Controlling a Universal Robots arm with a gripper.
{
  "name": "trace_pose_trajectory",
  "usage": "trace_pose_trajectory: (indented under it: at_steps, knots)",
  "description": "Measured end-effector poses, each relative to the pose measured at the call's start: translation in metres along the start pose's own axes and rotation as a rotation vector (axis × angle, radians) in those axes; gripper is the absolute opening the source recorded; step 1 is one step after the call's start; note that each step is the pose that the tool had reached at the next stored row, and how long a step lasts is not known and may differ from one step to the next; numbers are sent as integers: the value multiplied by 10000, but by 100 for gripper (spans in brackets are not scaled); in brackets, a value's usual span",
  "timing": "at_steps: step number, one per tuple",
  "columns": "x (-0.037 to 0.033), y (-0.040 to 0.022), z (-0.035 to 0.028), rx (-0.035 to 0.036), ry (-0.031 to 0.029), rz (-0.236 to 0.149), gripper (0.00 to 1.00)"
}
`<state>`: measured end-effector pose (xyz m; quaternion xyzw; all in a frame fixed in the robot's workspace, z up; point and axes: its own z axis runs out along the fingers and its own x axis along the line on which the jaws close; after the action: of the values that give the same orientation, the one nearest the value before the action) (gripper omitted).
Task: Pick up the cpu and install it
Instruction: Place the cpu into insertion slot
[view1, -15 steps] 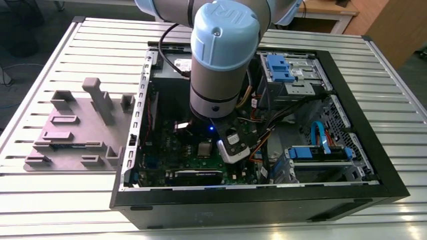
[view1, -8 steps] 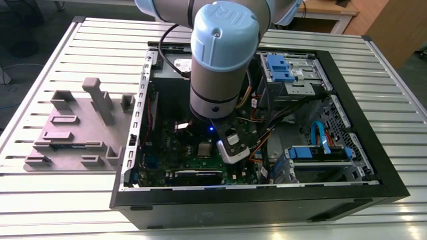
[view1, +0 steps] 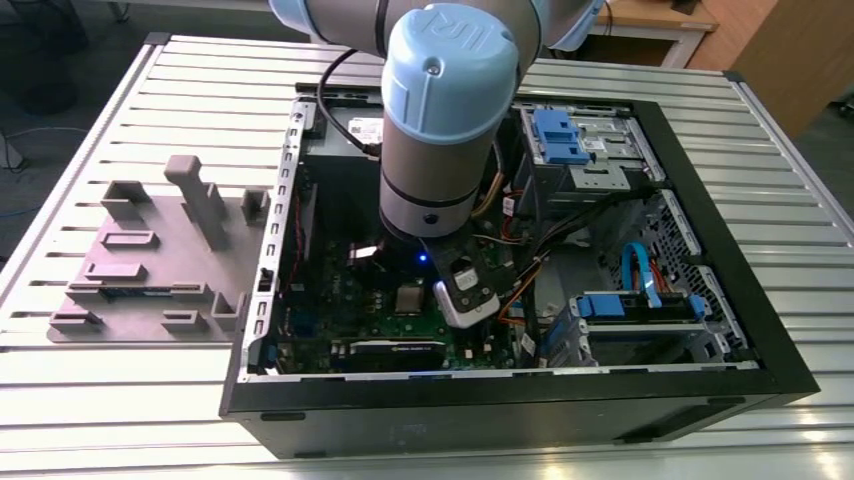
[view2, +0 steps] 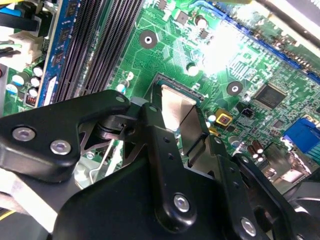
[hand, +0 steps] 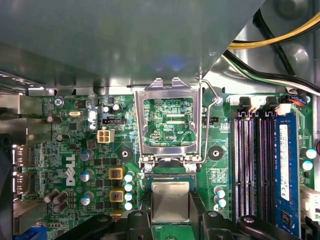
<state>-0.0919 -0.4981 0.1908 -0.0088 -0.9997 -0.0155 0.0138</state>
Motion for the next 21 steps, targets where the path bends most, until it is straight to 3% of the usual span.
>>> trace_pose_trajectory:
  at_steps: [10, 12, 13, 21]
  knots:
    - [-1, 0, 3, -4, -3, -1, 40]
    - [0, 1, 4, -6, -1, 0, 41]
    - [-1, 1, 4, -5, -3, -1, 47]
    - [-1, 1, -6, -5, -2, -1, 47]
